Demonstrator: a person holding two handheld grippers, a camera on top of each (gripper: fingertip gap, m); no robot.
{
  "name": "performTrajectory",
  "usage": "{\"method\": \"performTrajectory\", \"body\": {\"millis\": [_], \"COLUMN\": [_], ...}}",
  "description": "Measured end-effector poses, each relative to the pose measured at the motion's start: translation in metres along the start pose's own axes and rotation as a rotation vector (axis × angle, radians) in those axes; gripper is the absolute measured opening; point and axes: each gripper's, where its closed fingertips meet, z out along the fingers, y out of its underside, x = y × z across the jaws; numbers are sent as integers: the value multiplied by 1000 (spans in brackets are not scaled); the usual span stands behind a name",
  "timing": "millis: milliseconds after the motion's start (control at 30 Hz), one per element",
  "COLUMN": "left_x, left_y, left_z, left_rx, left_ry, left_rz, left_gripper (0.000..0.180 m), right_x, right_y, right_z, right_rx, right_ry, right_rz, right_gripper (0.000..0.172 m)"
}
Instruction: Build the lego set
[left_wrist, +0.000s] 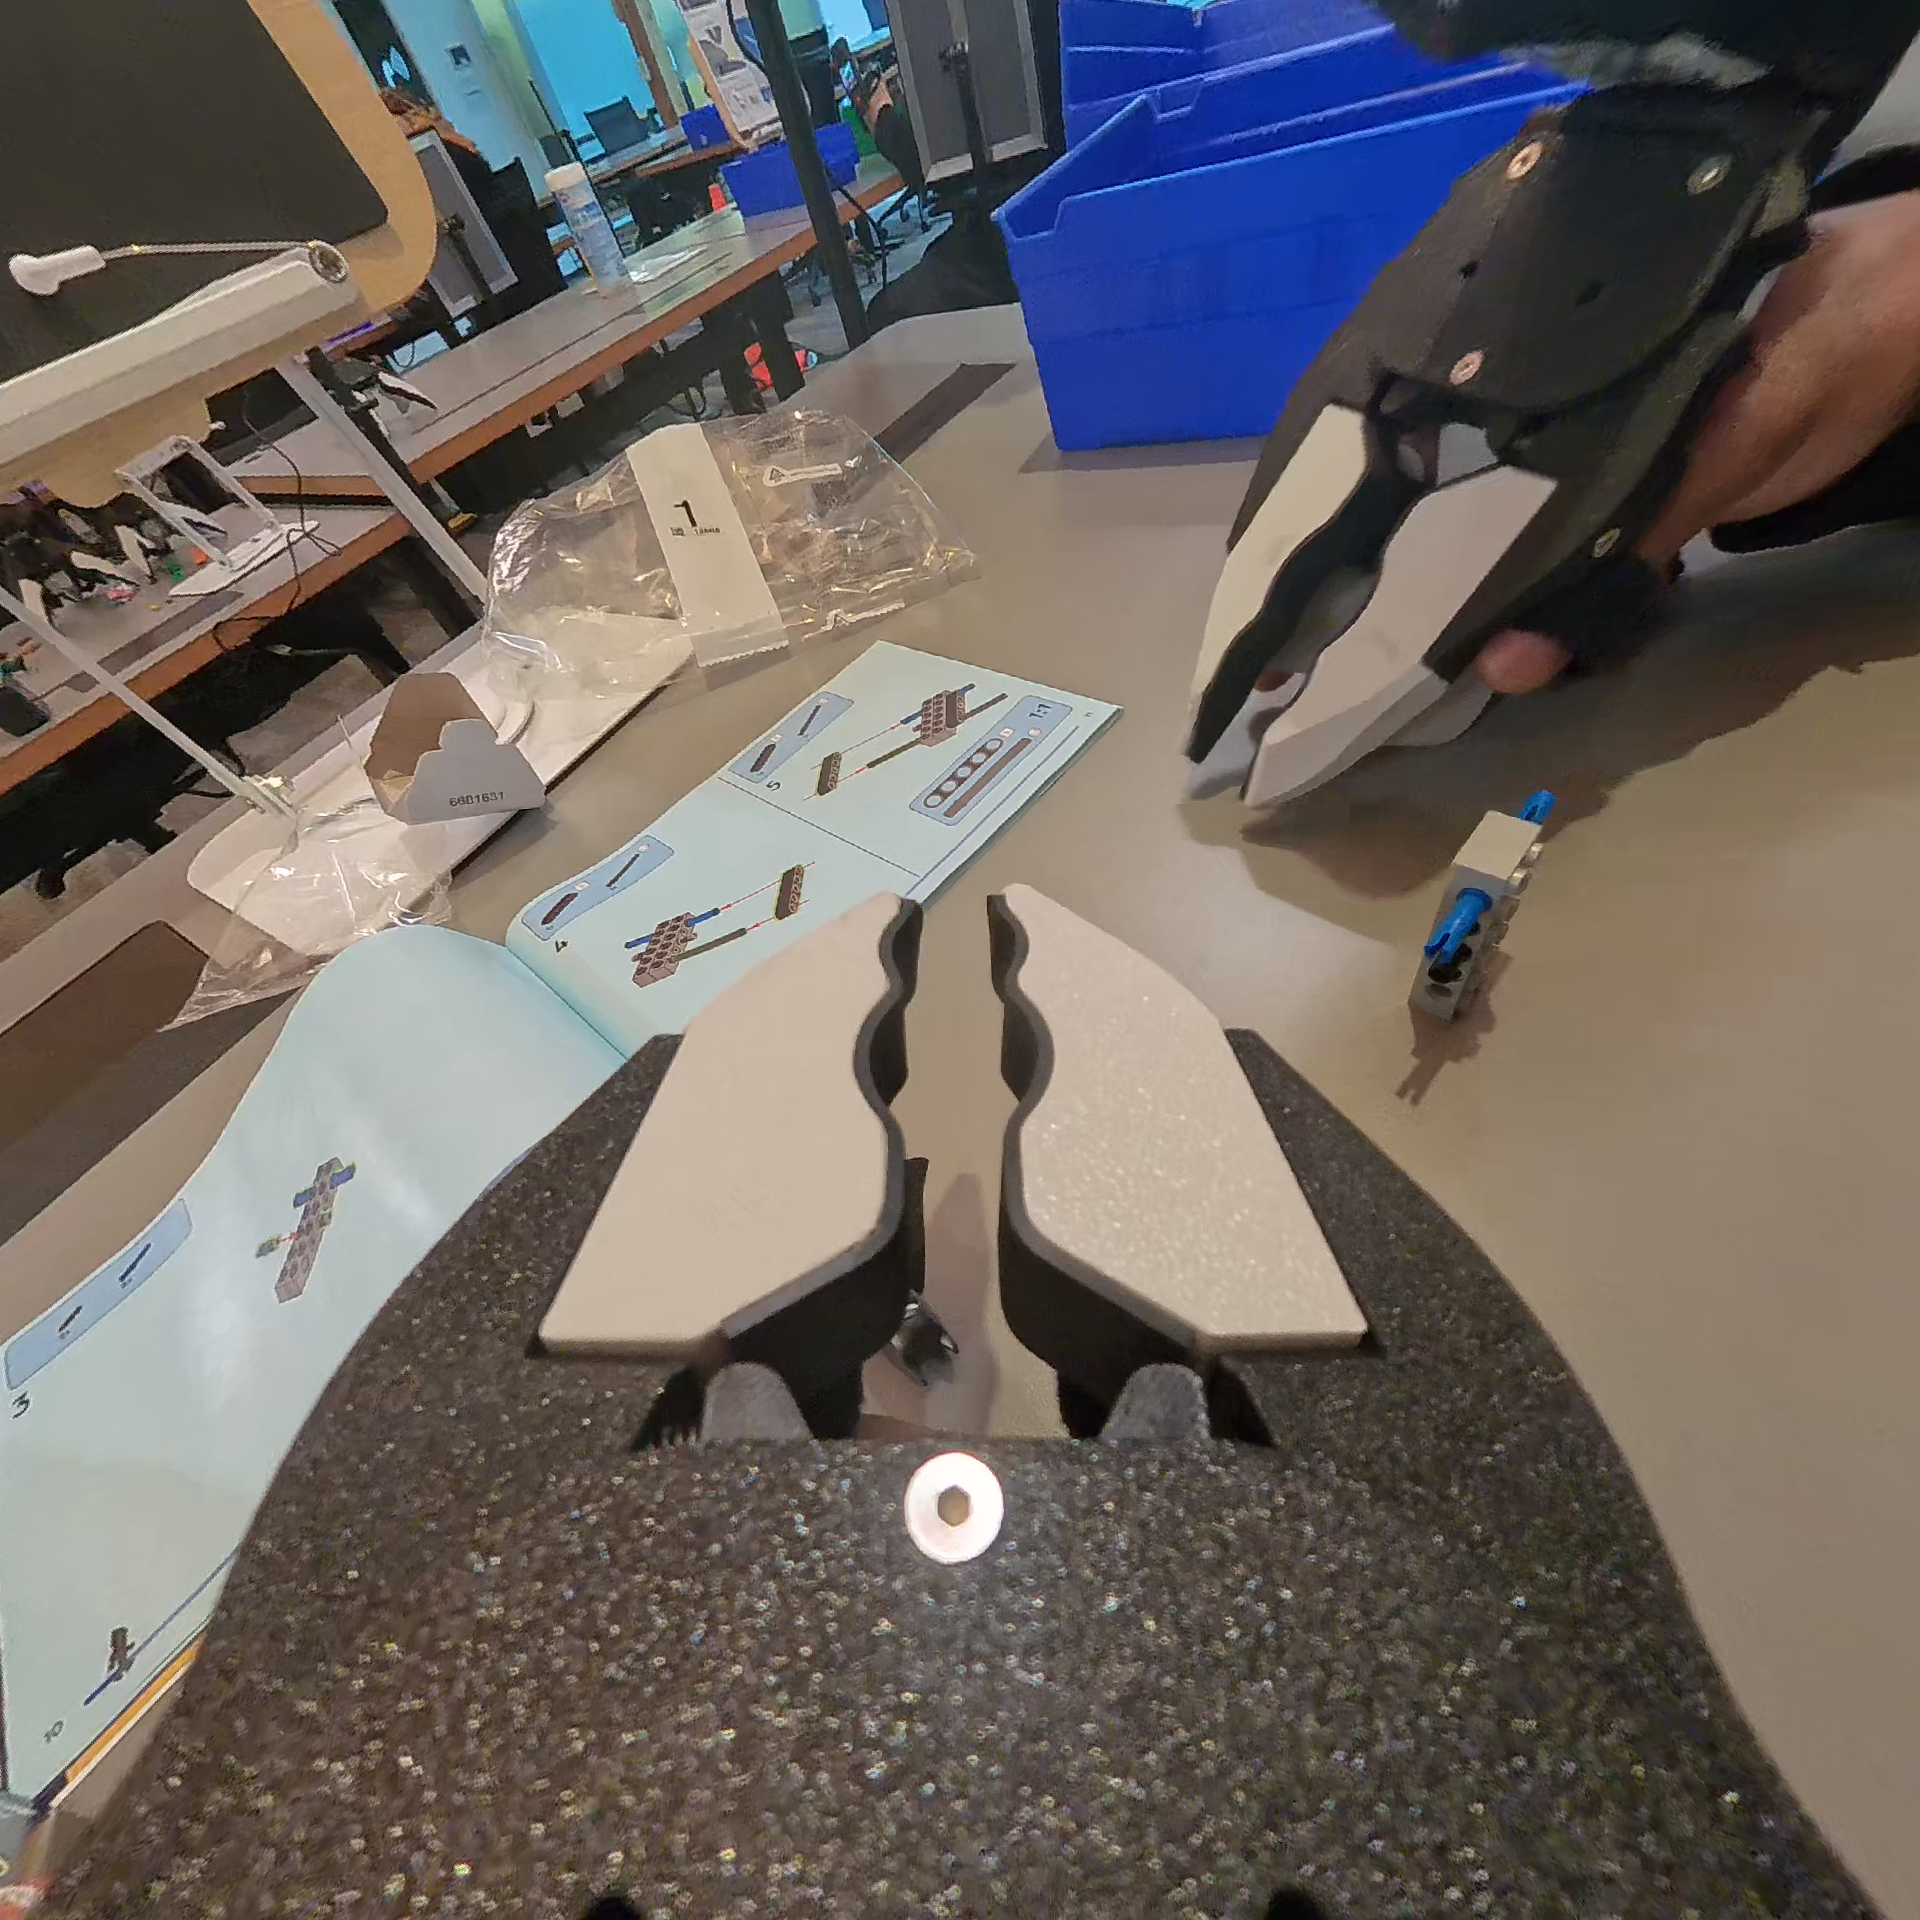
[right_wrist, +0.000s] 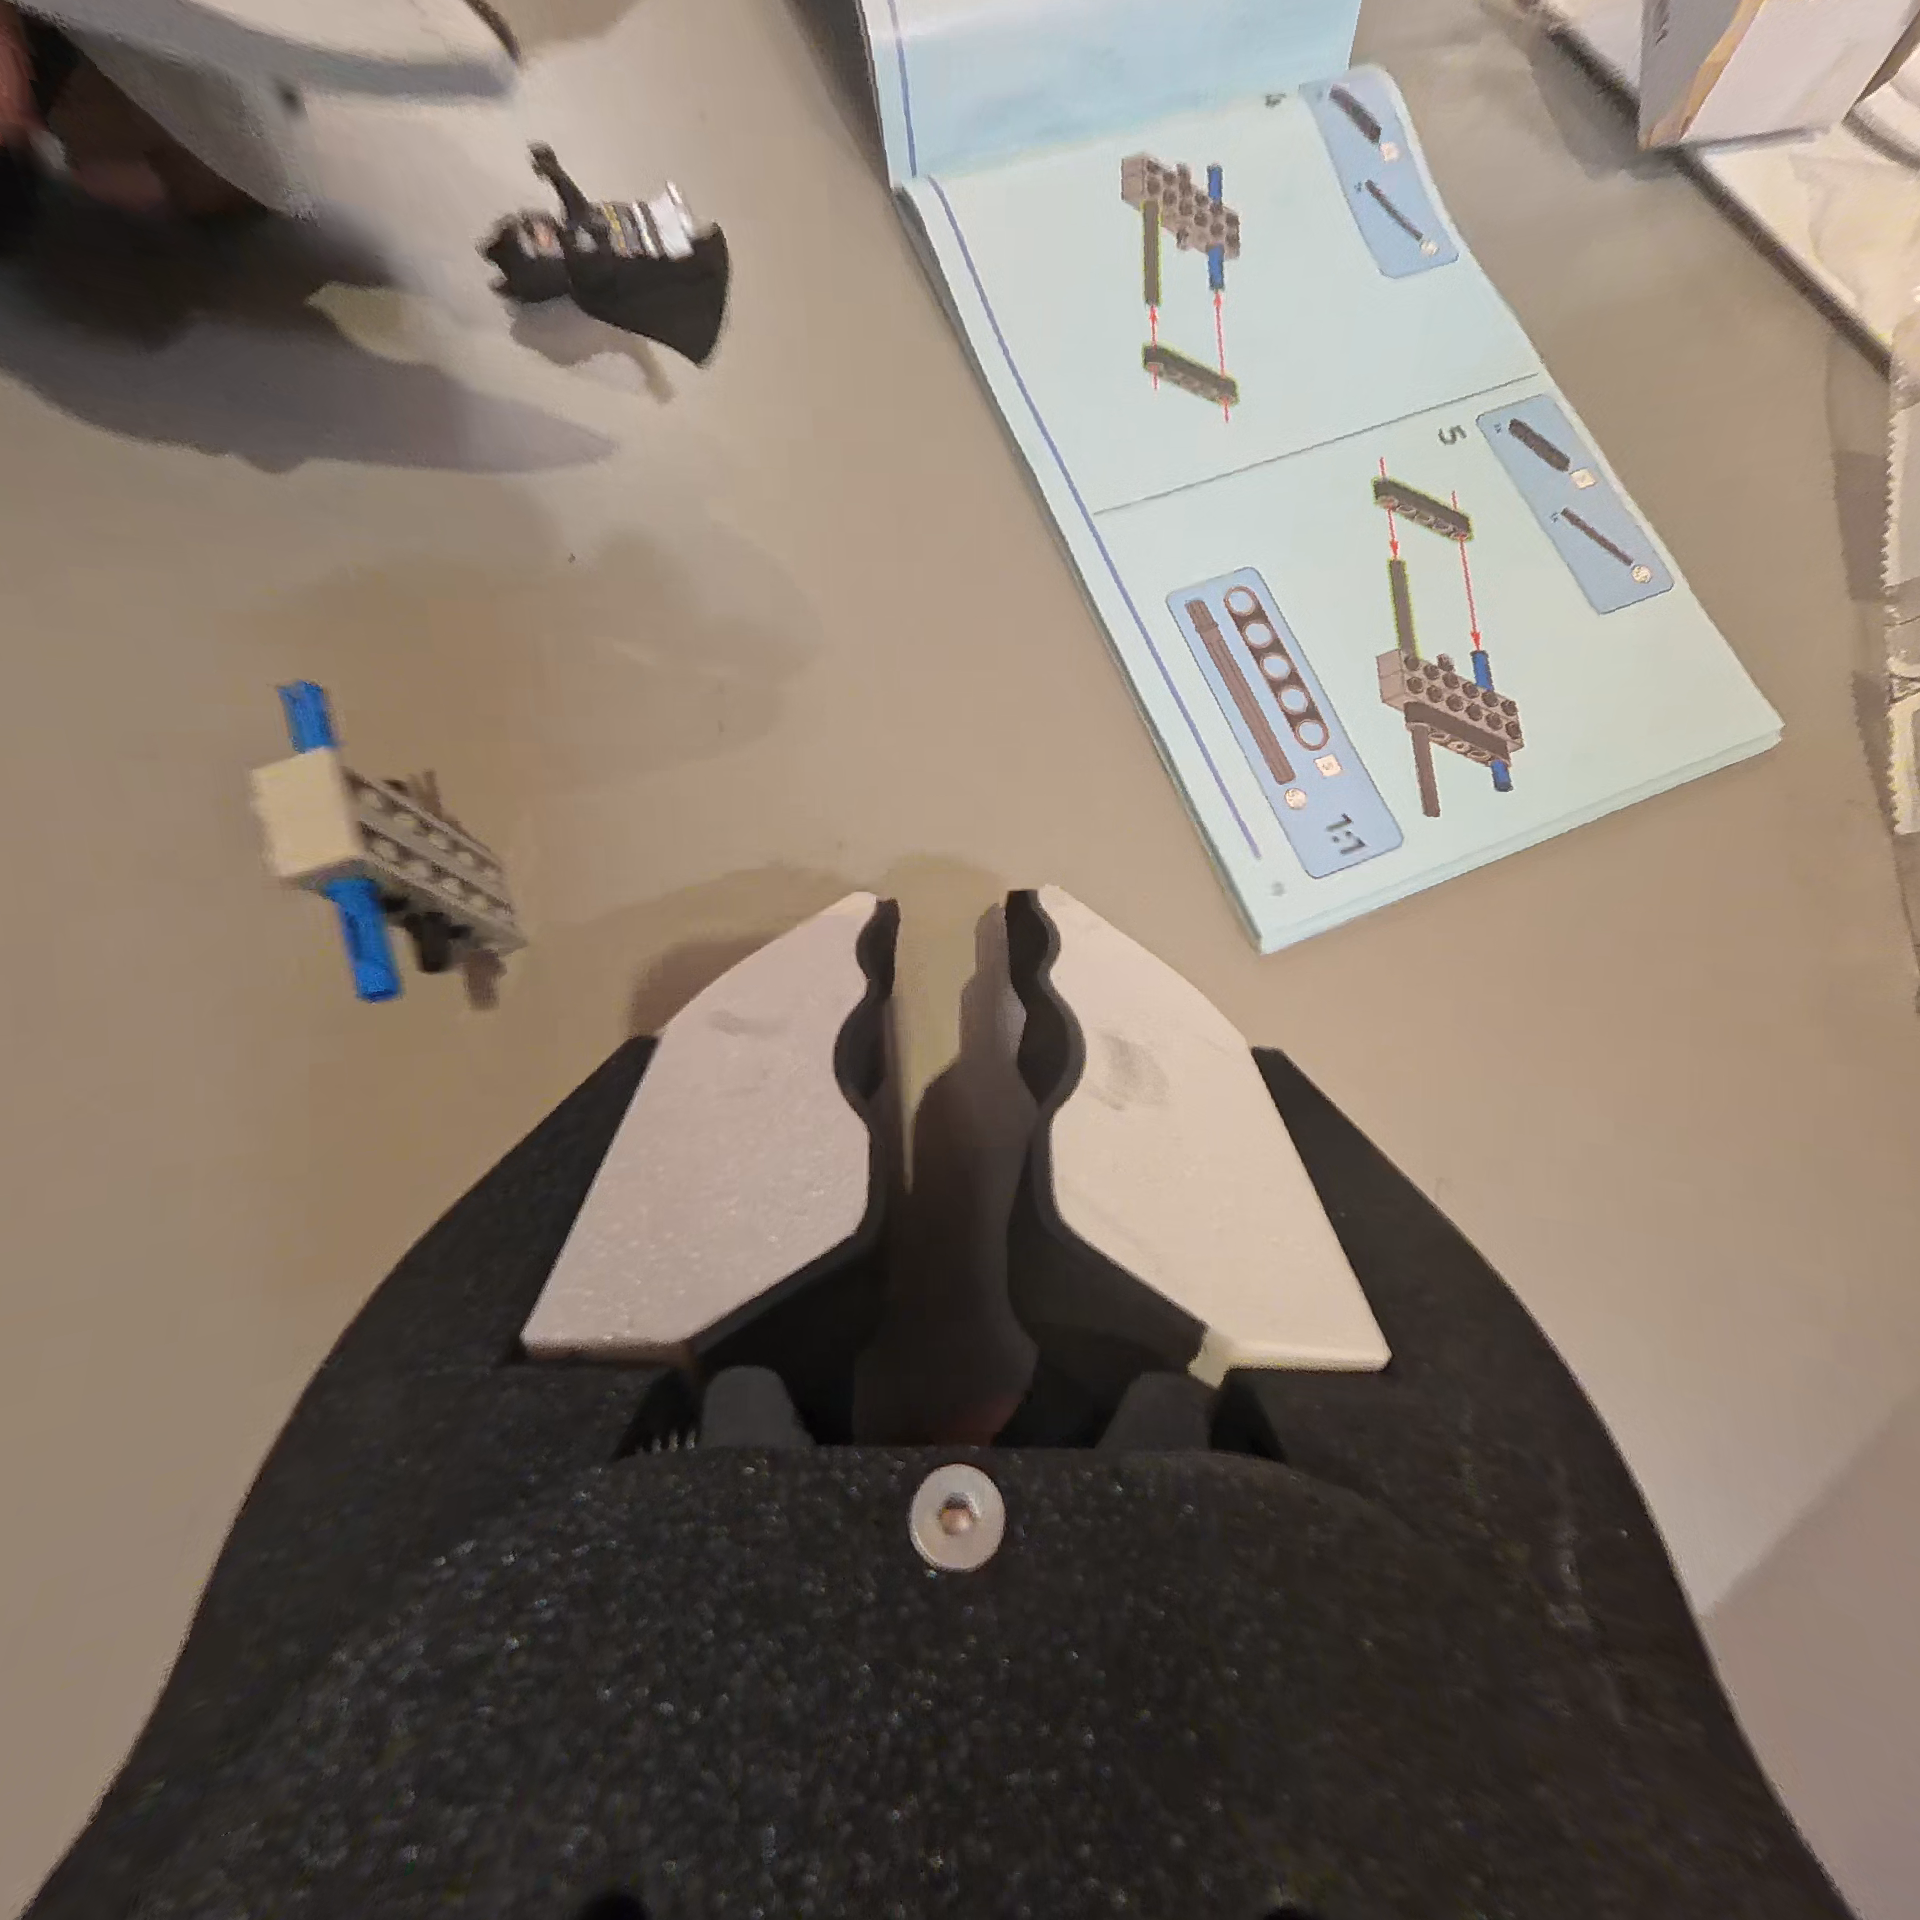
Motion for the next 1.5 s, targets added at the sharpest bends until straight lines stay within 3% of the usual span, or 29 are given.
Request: {"method": "performTrajectory", "body": {"millis": [200,400,533,633,767,900,1000,1500], "left_x": [-2,-7,-9,-10,-13,-19,-24,-45], "left_y": [3,3,4,7,11,16,19,24], "left_z": [3,3,4,5,8,11,13,13], "left_rx": [-31,-33,-46,-64,-98,-134,-159,-191], "left_ry": [-41,-77,-94,-102,-116,-147,-178,-316], "left_rz": [19,-4,-9,-9,-26,-43,-56,-134], "left_gripper": [13,13,13,14,14,15,15,16], "right_x": [-20,3,77,137,182,185,194,248], "right_y": [-34,-56,-27,22,85,118,137,137], "right_z": [-43,-160,-249,-285,-292,-269,-256,-231], "right_rx": [116,326,333,136,-168,-338,-466,-493], "right_ry": [-71,-84,145,284,279,169,193,74], "right_rz": [32,101,105,94,73,33,-70,-268], "right_gripper": [25,27,25,25,26,26,26,27]}}
